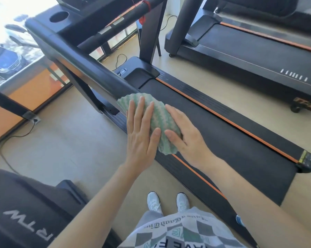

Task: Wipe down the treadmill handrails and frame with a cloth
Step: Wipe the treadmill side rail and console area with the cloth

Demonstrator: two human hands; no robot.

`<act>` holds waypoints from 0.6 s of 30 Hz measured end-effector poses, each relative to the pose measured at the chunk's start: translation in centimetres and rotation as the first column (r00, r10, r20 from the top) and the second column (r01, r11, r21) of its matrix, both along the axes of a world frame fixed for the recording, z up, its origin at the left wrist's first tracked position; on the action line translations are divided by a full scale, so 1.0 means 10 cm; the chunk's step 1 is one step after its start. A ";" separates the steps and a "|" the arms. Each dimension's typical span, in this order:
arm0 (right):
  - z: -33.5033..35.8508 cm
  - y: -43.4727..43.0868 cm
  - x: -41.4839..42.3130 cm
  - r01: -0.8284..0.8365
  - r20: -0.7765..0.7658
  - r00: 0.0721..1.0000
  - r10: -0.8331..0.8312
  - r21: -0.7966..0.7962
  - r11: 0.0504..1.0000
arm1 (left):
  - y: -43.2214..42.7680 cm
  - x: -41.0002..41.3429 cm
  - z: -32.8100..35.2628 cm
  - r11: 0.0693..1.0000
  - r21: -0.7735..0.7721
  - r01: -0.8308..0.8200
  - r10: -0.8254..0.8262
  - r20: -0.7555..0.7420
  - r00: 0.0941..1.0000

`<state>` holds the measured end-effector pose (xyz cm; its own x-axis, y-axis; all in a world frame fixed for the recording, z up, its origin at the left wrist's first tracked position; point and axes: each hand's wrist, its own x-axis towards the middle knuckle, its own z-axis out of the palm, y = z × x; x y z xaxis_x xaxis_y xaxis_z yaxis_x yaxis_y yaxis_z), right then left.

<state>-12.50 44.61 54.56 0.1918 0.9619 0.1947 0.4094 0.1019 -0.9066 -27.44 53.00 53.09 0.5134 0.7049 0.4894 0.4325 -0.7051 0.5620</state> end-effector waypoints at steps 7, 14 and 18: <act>-0.38 -0.37 -0.07 0.181 -0.011 0.983 -0.183 0.221 0.958 | -0.61 0.20 -0.22 0.995 -0.071 -0.068 0.078 0.149 0.986; -0.14 -0.23 0.00 0.113 0.183 0.974 -0.137 0.136 0.984 | -0.70 0.26 -0.24 0.974 -0.219 -0.056 0.122 0.303 0.945; 0.17 0.04 -0.01 0.041 0.363 0.930 -0.053 0.040 0.998 | -0.25 0.15 -0.09 0.975 -0.212 -0.071 0.126 0.255 0.959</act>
